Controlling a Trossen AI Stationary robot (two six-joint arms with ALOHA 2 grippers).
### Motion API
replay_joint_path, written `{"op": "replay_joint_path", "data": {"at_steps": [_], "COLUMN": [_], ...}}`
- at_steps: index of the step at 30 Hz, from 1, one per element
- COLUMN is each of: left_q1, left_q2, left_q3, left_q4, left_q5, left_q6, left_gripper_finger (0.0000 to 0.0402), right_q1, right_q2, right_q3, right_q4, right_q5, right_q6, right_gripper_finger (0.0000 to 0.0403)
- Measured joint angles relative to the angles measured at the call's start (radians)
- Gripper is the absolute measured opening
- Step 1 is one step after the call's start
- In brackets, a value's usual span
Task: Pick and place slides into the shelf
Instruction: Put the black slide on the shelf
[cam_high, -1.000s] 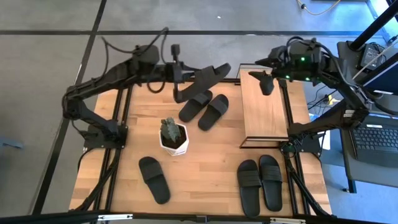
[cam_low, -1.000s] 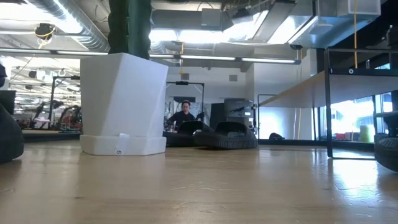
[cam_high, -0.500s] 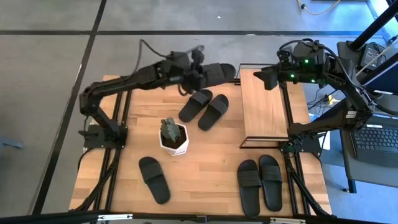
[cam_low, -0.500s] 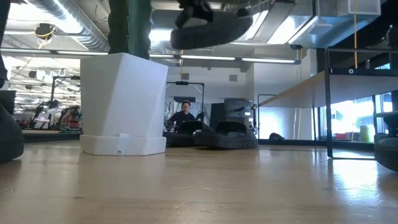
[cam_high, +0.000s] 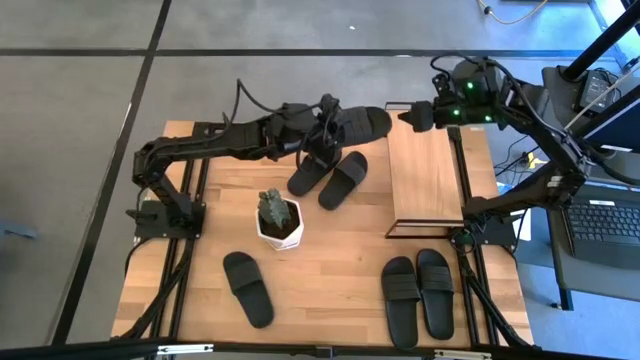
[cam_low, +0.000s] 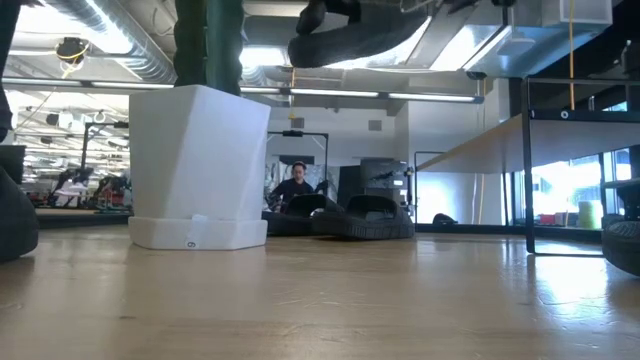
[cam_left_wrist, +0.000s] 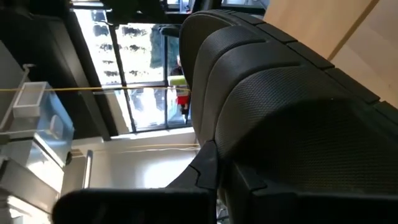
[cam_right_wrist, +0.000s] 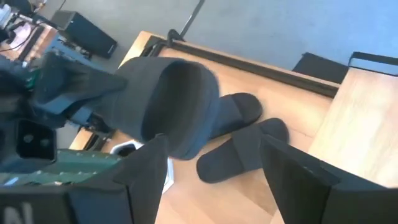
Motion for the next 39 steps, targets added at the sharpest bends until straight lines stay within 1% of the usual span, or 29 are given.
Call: {"op": "replay_joint_path", "data": {"at_steps": [4,7,11,15,19,21,33,39], "left_q1": [-0.006,-0.012,-0.012,-0.012,-0.012,-0.012,-0.012,-0.013], "left_q2": [0.000,0.000,0.000,0.000,0.000,0.000,0.000,0.000], "left_q3": [0.000,0.000,0.000,0.000,0.000,0.000,0.000,0.000], "left_q4": [-0.004,-0.002,-0.002,-0.002,0.003,0.020,0.033,0.037], "left_q5": [-0.003,-0.003,-0.008,-0.054,-0.061,-0.061,-0.058,-0.046], "left_q6": [0.000,-0.001,-0.007,-0.007,-0.007,-0.006,-0.006,-0.006], "left_gripper_finger": [0.0001,0.0001,0.0001,0.0001,0.0001,0.0001,0.0002,0.0036], "right_q1": [-0.051,-0.074,-0.096,-0.104,-0.111,-0.113,-0.113,-0.113], "right_q2": [0.021,0.045,0.082,0.112,0.130,0.137,0.138,0.138], "right_q3": [0.000,0.000,0.000,0.000,0.000,0.000,0.000,0.000], "right_q4": [0.005,0.007,0.009,0.013,0.015,0.021,0.051,0.052], "right_q5": [-0.094,-0.144,-0.249,-0.270,-0.290,-0.291,-0.300,-0.292], "right_q6": [-0.004,0.001,0.004,0.001,-0.020,-0.024,-0.081,-0.168], "right_gripper_finger": [0.0251,0.0251,0.0251,0.0251,0.0243,0.0229,0.0113,0.0049]}}
